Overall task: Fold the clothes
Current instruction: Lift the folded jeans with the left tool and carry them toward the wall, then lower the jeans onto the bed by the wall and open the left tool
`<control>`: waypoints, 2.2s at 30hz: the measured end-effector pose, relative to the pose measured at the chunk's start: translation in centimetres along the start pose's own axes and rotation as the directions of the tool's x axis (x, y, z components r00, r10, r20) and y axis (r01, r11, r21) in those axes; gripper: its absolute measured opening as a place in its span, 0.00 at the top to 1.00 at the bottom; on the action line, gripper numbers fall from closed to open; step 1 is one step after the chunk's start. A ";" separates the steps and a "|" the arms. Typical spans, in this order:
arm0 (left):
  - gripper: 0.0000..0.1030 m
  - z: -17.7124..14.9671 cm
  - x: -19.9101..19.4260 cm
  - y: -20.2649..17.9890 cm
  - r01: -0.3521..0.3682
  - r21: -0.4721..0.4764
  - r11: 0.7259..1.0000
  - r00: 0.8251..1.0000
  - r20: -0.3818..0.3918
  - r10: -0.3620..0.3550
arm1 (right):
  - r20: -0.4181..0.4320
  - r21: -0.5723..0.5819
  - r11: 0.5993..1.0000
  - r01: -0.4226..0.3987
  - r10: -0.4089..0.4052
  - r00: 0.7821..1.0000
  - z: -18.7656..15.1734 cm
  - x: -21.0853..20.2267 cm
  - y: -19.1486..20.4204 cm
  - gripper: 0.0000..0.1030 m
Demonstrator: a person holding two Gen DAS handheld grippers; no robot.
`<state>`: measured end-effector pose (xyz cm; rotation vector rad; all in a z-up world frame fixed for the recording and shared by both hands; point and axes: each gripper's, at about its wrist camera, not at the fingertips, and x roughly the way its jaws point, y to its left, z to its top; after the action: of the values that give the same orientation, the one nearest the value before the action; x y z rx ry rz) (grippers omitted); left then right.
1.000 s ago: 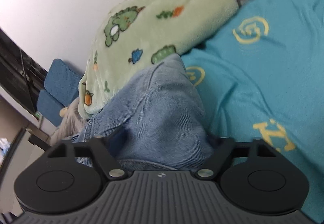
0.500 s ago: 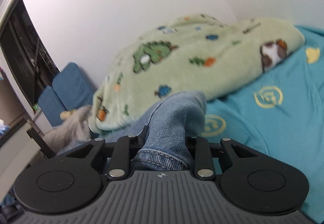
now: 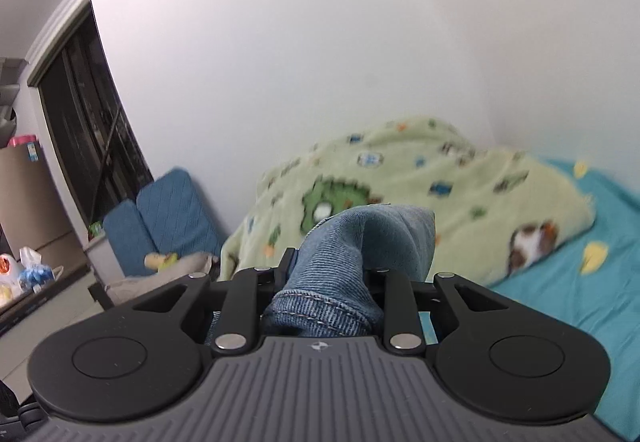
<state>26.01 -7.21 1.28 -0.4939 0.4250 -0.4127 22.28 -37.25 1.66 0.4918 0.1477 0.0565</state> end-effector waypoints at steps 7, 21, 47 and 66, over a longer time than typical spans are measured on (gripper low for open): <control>0.64 -3.1 1.5 -9.4 0.126 0.044 0.991 0.991 -0.052 -0.124 | 0.099 -0.002 0.998 0.061 -0.060 0.993 5.6 -7.3 -5.1 0.75; 0.64 -16.6 9.3 -22.9 0.259 0.088 0.962 0.950 -0.205 -0.237 | 0.165 -0.020 0.969 0.247 -0.240 0.957 8.1 -18.4 -20.7 0.74; 0.44 -27.8 15.0 -20.4 0.283 0.275 0.919 0.907 -0.388 -0.163 | -0.233 0.155 0.847 0.508 -0.468 0.852 -5.2 -16.9 -34.6 0.73; 0.05 -16.7 2.4 -22.0 0.226 0.463 0.857 0.962 -0.244 -0.122 | -0.130 -0.024 0.868 0.495 -0.494 0.860 1.8 -22.8 -23.6 0.35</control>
<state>13.97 -32.08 -1.07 0.0083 0.4582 -0.7309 0.48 -60.91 -5.02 0.4481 0.4025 -0.4203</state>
